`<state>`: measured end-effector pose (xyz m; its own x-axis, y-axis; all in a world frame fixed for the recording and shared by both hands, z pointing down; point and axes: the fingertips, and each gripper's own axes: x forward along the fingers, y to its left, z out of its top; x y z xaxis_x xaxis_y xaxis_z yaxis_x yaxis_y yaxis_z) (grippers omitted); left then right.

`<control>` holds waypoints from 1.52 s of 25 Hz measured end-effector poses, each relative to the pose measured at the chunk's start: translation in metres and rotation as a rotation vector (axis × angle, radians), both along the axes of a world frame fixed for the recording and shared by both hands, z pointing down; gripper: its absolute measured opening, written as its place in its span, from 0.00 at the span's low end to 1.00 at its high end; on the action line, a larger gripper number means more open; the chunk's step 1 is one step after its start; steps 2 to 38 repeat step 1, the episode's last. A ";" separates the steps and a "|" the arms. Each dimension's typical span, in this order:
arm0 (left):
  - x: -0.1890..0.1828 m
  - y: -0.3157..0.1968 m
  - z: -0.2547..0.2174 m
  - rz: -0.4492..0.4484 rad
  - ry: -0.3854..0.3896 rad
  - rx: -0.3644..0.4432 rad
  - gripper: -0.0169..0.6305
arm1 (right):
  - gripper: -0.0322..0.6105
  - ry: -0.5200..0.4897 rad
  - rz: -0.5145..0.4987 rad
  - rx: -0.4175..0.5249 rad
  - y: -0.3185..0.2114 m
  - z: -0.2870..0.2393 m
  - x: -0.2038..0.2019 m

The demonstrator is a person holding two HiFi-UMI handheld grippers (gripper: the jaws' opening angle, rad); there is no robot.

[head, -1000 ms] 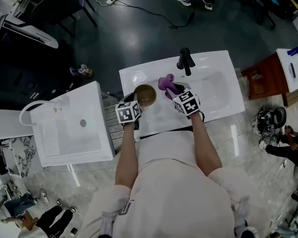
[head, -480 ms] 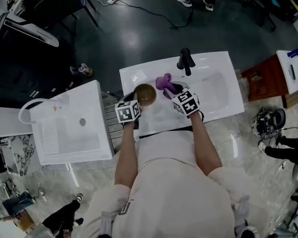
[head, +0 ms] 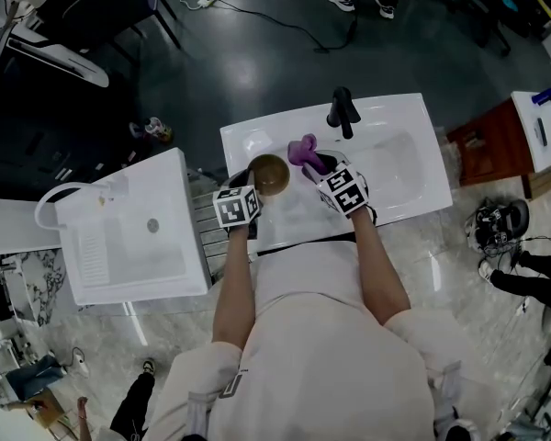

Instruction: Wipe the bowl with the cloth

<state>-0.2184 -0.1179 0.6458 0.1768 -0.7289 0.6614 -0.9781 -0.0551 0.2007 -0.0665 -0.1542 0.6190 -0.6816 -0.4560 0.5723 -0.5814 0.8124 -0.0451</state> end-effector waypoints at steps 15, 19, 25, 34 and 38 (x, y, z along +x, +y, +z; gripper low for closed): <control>0.000 0.000 0.000 0.000 0.000 0.001 0.05 | 0.19 -0.001 0.000 0.002 0.000 -0.001 0.000; 0.000 0.000 0.000 0.000 0.000 0.001 0.05 | 0.19 -0.001 0.000 0.002 0.000 -0.001 0.000; 0.000 0.000 0.000 0.000 0.000 0.001 0.05 | 0.19 -0.001 0.000 0.002 0.000 -0.001 0.000; 0.000 0.000 0.000 0.000 0.000 0.001 0.05 | 0.19 -0.001 0.000 0.002 0.000 -0.001 0.000; 0.000 0.000 0.000 0.000 0.000 0.001 0.05 | 0.19 -0.001 0.000 0.002 0.000 -0.001 0.000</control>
